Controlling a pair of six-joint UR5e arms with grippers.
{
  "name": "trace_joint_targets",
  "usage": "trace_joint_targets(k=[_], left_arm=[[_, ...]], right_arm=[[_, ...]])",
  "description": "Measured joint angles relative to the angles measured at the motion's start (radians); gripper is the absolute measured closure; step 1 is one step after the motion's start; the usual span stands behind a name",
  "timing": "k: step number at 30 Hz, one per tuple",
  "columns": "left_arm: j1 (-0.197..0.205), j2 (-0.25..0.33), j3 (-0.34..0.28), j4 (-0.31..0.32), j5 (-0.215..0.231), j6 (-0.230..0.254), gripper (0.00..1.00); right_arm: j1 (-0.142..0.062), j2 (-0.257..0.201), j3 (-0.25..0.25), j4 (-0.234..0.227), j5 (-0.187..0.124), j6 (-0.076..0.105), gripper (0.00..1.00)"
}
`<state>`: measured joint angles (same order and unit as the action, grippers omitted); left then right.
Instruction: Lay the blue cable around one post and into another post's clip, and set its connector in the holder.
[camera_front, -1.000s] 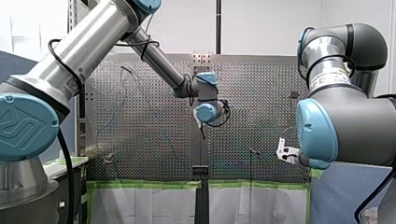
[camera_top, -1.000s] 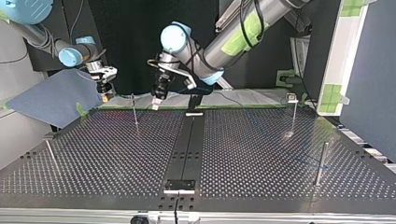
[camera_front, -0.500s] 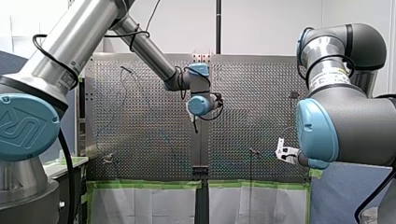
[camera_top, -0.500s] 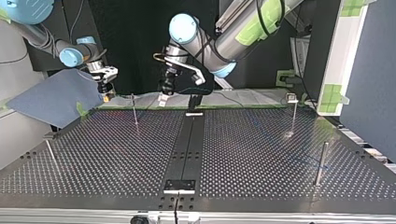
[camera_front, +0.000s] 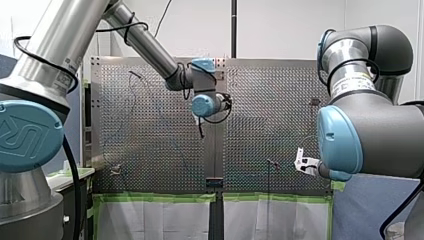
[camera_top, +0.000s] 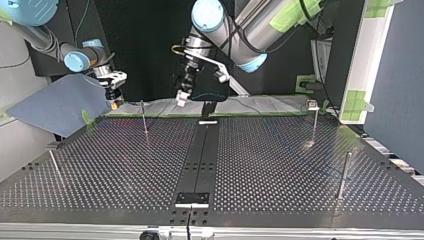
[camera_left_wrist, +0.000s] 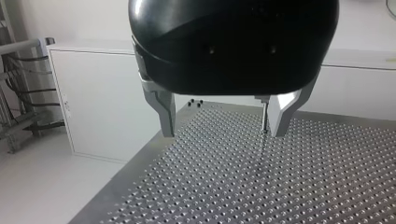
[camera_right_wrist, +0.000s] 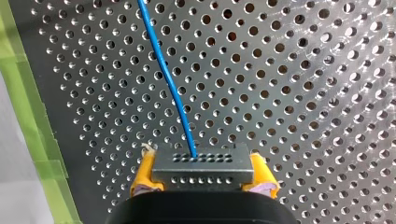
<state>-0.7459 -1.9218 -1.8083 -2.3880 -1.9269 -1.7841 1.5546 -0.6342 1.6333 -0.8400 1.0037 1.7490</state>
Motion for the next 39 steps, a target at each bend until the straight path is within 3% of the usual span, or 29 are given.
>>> trace_joint_targets(k=[12,28,39], left_arm=[[0.031,0.086,-0.102,0.081,0.001,0.008,0.02],[0.053,-0.036,-0.243,0.206,0.015,0.011,0.02],[0.056,-0.052,-0.341,0.240,0.018,0.013,0.02]], right_arm=[[0.001,0.000,0.000,0.000,0.001,-0.001,1.00],[0.005,0.000,-0.001,-0.001,0.001,-0.001,1.00],[-0.002,-0.001,-0.014,0.005,0.026,-0.024,1.00]])
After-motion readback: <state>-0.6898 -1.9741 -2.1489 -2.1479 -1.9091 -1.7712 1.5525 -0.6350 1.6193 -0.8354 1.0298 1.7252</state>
